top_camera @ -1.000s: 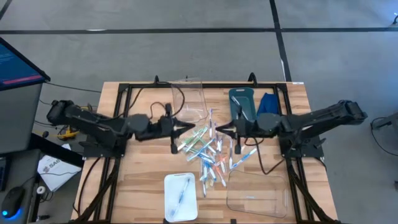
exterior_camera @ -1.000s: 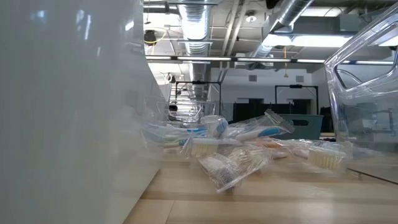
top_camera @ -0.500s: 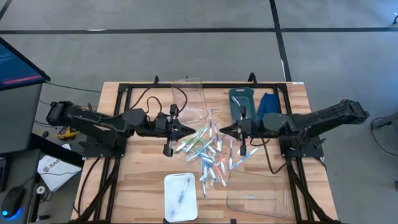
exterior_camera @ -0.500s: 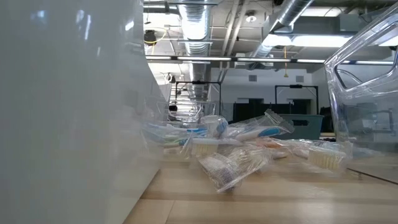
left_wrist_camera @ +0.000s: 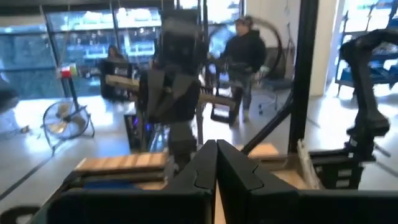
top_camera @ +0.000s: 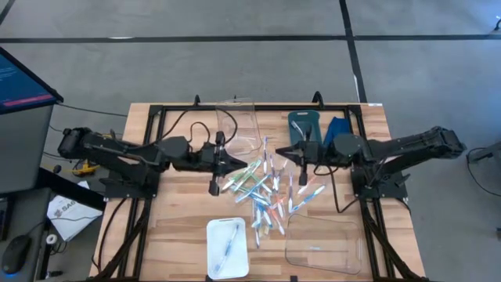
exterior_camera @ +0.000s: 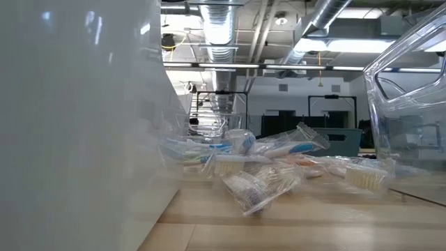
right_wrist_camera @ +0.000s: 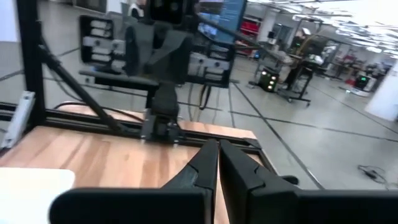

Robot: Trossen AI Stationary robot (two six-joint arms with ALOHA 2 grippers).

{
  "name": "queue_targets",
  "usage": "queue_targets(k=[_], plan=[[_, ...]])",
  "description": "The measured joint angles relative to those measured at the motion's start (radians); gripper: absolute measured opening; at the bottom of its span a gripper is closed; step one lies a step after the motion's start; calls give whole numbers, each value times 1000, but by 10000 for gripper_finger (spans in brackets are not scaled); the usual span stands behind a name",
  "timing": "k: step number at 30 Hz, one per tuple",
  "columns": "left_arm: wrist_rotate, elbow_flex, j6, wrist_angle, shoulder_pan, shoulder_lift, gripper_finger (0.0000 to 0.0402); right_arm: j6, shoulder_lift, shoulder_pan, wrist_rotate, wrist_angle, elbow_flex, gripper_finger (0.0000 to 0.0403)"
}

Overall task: Pick & Place Toothbrushes
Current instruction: Put the green toothbrush into the top transparent bin

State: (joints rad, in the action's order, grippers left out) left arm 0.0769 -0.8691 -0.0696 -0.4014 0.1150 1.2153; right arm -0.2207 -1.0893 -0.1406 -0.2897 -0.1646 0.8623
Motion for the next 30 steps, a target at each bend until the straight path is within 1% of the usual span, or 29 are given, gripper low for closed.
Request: queue_targets(k=[4, 9, 13, 17, 23, 30], plan=[[-3, -30, 3, 91, -39, -5, 2, -2, 0, 32, 0, 1, 0, 10], [-3, -32, 3, 150, -85, -4, 2, -58, 0, 73, 0, -2, 0, 10], [-3, -32, 27, 199, -93, -3, 2, -59, 0, 102, 0, -4, 0, 10], [-4, -32, 52, 204, -70, -2, 2, -59, -1, 118, -2, -29, 0, 10], [-5, -32, 52, 218, -6, -2, 2, -59, -4, 131, -1, -33, 0, 10], [-4, -32, 75, 220, 47, -2, 2, -59, -5, 130, 0, -41, 0, 10]])
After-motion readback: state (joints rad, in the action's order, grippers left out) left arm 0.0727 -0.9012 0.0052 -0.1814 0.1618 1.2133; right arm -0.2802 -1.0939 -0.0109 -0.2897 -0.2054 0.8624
